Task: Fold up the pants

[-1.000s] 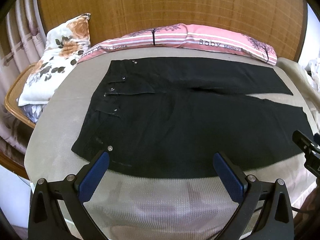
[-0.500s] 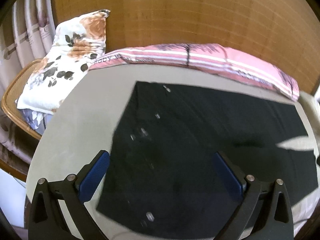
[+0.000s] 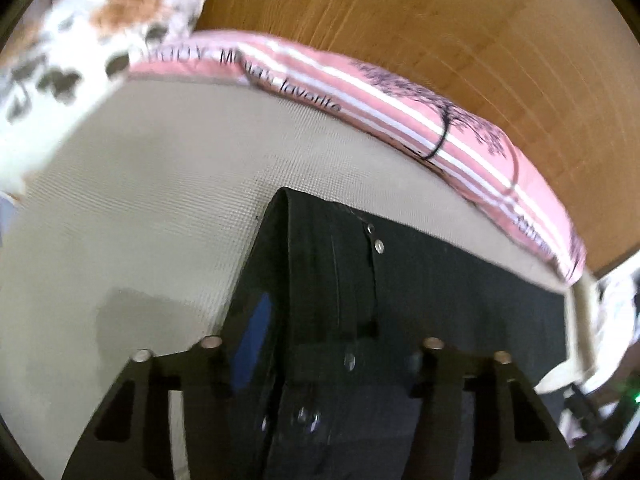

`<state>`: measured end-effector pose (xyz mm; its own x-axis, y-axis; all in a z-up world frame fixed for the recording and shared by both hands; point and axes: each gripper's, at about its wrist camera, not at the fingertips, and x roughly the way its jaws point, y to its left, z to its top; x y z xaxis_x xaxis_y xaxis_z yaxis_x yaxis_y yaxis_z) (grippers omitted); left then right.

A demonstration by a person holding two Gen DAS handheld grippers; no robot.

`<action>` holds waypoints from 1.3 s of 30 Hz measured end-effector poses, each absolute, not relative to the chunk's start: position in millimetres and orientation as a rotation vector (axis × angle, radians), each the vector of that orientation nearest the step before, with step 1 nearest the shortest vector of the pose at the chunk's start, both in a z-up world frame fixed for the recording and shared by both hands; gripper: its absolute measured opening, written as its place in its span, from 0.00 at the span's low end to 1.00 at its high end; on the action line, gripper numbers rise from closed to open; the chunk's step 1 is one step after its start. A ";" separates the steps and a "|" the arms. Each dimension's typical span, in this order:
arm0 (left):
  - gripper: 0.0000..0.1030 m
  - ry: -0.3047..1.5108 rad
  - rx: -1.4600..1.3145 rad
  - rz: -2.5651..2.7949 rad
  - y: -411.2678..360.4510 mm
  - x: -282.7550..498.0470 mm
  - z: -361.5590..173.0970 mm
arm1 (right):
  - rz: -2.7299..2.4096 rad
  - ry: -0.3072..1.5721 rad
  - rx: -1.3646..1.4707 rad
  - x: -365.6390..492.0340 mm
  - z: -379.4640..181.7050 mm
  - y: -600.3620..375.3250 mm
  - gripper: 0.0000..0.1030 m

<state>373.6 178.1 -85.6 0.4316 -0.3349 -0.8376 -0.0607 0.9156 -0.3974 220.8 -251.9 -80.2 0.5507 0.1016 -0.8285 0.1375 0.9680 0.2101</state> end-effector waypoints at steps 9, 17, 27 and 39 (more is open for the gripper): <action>0.46 1.180 -0.529 -0.202 200.3 422.8 -122.7 | 0.116 1.020 0.385 281.8 -106.0 -240.2 1.00; 0.32 1.228 -0.535 -0.358 193.7 447.2 -126.7 | 0.172 1.035 0.351 321.2 -115.5 -231.8 0.99; 0.32 1.325 -0.544 -0.538 179.6 464.0 -140.6 | 0.249 1.093 0.287 354.0 -139.5 -225.0 0.99; 0.10 1.156 -0.684 -0.450 185.2 458.9 -147.9 | 0.290 1.063 0.137 365.2 -158.1 -205.3 1.00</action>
